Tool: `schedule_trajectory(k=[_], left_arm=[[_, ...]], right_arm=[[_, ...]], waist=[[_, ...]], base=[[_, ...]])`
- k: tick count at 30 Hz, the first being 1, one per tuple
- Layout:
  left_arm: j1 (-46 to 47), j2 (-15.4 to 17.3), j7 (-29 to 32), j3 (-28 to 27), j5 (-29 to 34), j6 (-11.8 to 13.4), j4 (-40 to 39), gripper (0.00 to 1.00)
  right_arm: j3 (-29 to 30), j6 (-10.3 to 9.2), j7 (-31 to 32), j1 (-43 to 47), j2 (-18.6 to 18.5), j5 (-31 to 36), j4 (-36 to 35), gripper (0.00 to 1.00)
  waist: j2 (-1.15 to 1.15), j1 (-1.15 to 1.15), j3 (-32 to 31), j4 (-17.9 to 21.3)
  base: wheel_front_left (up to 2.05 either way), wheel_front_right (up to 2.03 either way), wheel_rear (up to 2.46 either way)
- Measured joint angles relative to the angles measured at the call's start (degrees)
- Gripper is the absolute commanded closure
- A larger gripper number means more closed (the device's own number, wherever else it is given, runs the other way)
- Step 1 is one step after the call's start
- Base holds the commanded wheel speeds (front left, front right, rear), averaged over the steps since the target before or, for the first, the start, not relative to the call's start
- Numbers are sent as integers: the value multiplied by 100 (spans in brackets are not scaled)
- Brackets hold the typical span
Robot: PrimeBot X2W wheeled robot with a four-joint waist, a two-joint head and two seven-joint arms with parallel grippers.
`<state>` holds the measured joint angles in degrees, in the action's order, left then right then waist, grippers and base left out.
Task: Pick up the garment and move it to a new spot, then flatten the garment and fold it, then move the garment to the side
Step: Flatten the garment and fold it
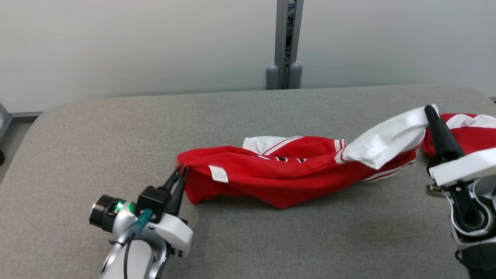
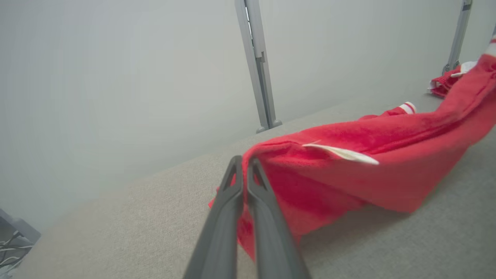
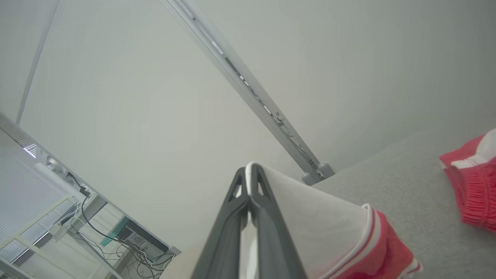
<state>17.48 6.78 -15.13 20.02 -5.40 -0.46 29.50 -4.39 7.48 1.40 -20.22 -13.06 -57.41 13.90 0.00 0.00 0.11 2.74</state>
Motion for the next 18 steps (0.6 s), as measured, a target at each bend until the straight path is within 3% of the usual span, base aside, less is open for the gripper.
schedule_trajectory(k=[10, 18], left_arm=[[335, 308, 0, -242, 167, 104, -537, 100], [706, 528, 0, -516, 167, 124, -711, 100]], right_arm=[[281, 0, 318, -901, 291, -259, 153, 100], [960, -1, 463, -1937, 537, -458, 1327, 100]], waist=[[0, 0, -132, -32], [0, 0, -181, -21]], base=[[0, 0, 0], [0, 0, 0]])
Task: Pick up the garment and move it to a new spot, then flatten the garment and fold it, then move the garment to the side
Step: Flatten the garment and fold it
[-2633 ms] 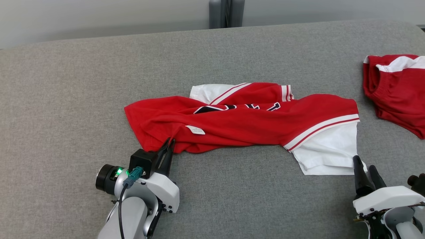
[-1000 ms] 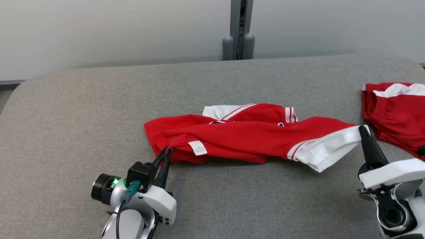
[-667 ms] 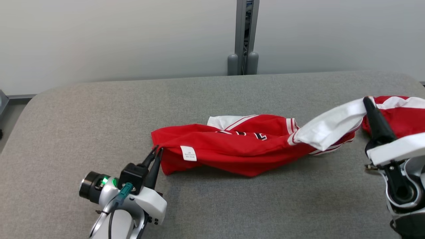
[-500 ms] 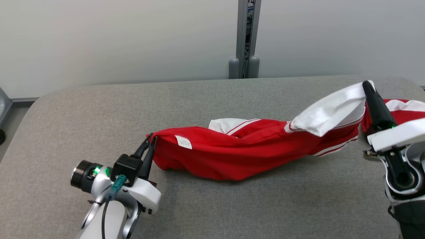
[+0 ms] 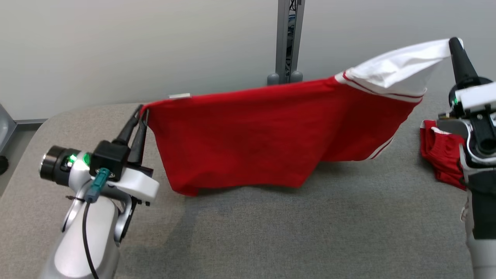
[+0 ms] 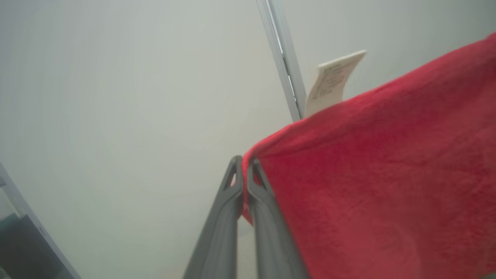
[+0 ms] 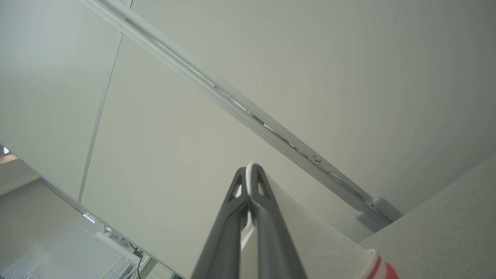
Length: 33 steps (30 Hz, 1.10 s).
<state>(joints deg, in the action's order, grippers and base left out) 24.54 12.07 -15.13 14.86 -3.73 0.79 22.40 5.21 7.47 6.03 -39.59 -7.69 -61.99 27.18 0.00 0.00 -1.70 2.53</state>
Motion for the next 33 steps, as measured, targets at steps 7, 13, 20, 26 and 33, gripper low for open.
schedule_trajectory(k=[7, 13, 20, 26, 33], left_arm=[[463, 44, 0, -81, -73, -183, 108, 100], [793, 38, -1, -119, -136, -276, 248, 100], [1116, 44, 0, -272, -237, -310, 368, 100], [1330, 57, -1, -424, -293, -291, 363, 100], [1383, 59, -1, -483, -342, -296, 403, 100]], right_arm=[[-157, 0, 171, -723, 166, 156, 503, 100], [-339, 0, 257, -1118, 253, 165, 638, 100], [-480, 0, 278, -1511, 318, 179, 765, 100], [-500, 0, 158, -1800, 285, 188, 929, 100], [-605, 0, 152, -1981, 249, 212, 1047, 100]], waist=[[0, 0, -45, -10], [0, 0, -55, -10], [0, 0, -92, 10], [0, 0, -157, 3], [0, 0, -172, -19]], base=[[0, 0, 0], [0, 0, 0], [0, 0, 0], [0, 0, 0], [0, 0, 0]])
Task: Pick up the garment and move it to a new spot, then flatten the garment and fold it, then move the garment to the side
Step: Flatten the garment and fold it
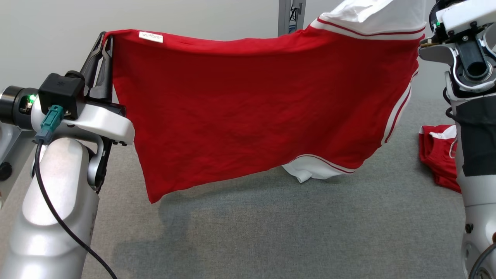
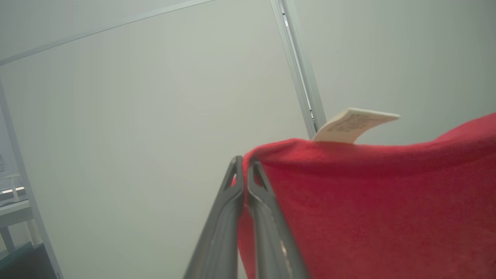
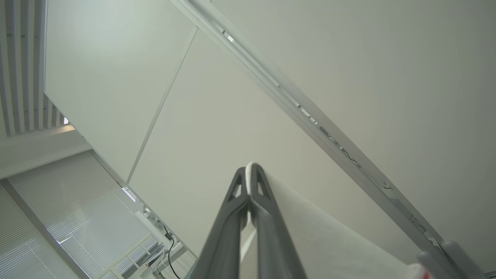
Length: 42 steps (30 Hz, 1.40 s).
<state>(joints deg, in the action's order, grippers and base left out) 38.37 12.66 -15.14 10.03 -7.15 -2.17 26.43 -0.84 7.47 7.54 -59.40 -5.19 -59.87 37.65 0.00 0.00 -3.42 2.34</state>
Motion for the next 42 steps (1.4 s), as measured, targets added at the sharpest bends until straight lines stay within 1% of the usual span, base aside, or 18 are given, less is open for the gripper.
schedule_trajectory(k=[4, 9, 13, 14, 17, 21, 25, 29, 32, 34, 36, 38, 42], left_arm=[[103, 10, 0, 34, -2, -45, 138, 100], [697, -15, 176, 209, -52, -249, 568, 100], [1617, -2, 343, 325, -52, -356, 867, 100], [2118, 12, 420, 349, -64, -389, 1068, 100], [2877, -7, 400, 349, -121, -432, 1406, 100], [3829, -110, 267, 294, -160, -414, 1923, 100], [4644, -225, 88, 225, -160, -257, 2341, 100], [5200, -318, 23, 108, -177, -83, 2405, 100], [5324, -417, 14, 8, -187, -26, 2067, 100], [5281, -474, 13, -22, -175, -19, 1913, 100], [5152, -505, 5, -54, -166, -22, 1858, 100], [4973, -546, 5, -58, -151, -56, 1892, 100], [4609, -575, 7, -30, -89, -138, 2028, 100]], right_arm=[[-60, 0, 2, -148, -35, 83, 86, 100], [-80, -1, 30, -616, -64, 252, 457, 100], [-141, -4, 11, -1424, -96, 476, 683, 100], [-178, -5, -10, -1866, -87, 523, 804, 100], [-318, -5, -124, -2468, -49, 642, 1006, 100], [-590, -5, -537, -3249, -48, 824, 1168, 100], [-928, -4, -1177, -3890, -77, 1011, 1333, 100], [-1257, -4, -1976, -4320, -141, 1104, 1417, 100], [-1581, -4, -2198, -4420, -178, 1193, 1302, 100], [-1803, -4, -2229, -4417, -257, 1287, 1058, 100], [-1864, -3, -2247, -4311, -389, 1444, 655, 100], [-1897, -3, -2253, -4038, -492, 1561, 388, 100], [-2053, -4, -2252, -3310, -567, 1627, 216, 100]], waist=[[0, 0, 74, -10], [0, 0, 356, -43], [0, 0, 796, -62], [0, 0, 1083, -67], [0, 0, 1544, -67], [0, 0, 2142, -80], [0, 0, 2650, -129], [0, 0, 3005, -215], [0, 0, 3180, -287], [0, 0, 3272, -329], [0, 0, 3358, -366], [0, 0, 3440, -398], [0, 0, 3592, -428]], base=[[0, 0, 0], [0, 0, 0], [0, 0, 0], [0, 0, 0], [0, 0, 0], [0, 0, 0], [0, 0, 0], [0, 0, 0], [0, 0, 0], [0, 0, 0], [0, 0, 0], [0, 0, 0], [0, 0, 0]])
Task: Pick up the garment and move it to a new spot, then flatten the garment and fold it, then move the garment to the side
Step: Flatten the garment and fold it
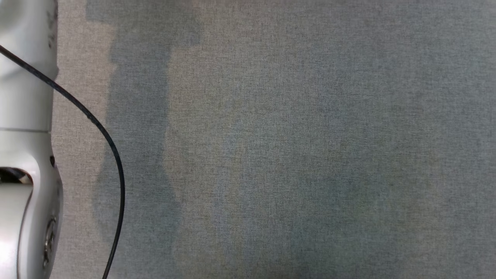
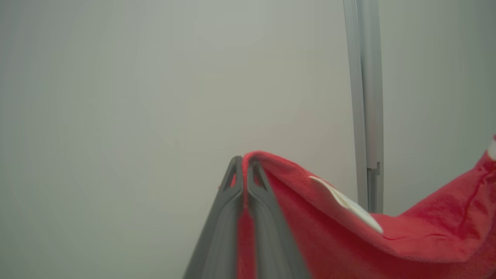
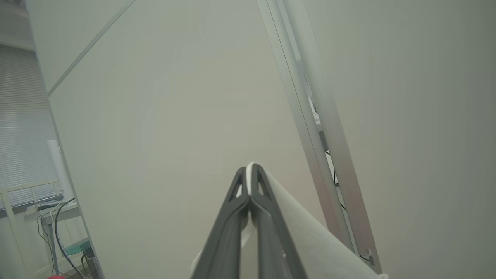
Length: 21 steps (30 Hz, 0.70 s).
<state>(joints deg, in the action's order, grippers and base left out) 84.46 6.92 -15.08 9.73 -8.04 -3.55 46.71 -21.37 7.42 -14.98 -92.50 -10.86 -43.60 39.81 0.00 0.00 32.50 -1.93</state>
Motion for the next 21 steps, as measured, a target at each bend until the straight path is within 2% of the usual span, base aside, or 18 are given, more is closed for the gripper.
schedule_trajectory(k=[8, 16, 21], left_arm=[[-819, 43, 0, 29, 152, -100, 9, 100], [-1884, 112, 0, 123, 307, -170, -165, 100], [-2571, 144, 0, 126, 334, -194, -226, 100]], right_arm=[[-198, 1, -1, 1116, -147, -293, -83, 100], [-478, 1, 0, 2153, -250, -1187, 12, 100], [-849, 0, 0, 2794, -313, -1858, 57, 100]], waist=[[0, 0, 80, -4], [0, 0, -211, 12], [0, 0, -525, 24]], base=[[0, 0, 0], [0, 0, 0], [0, 0, 0]])
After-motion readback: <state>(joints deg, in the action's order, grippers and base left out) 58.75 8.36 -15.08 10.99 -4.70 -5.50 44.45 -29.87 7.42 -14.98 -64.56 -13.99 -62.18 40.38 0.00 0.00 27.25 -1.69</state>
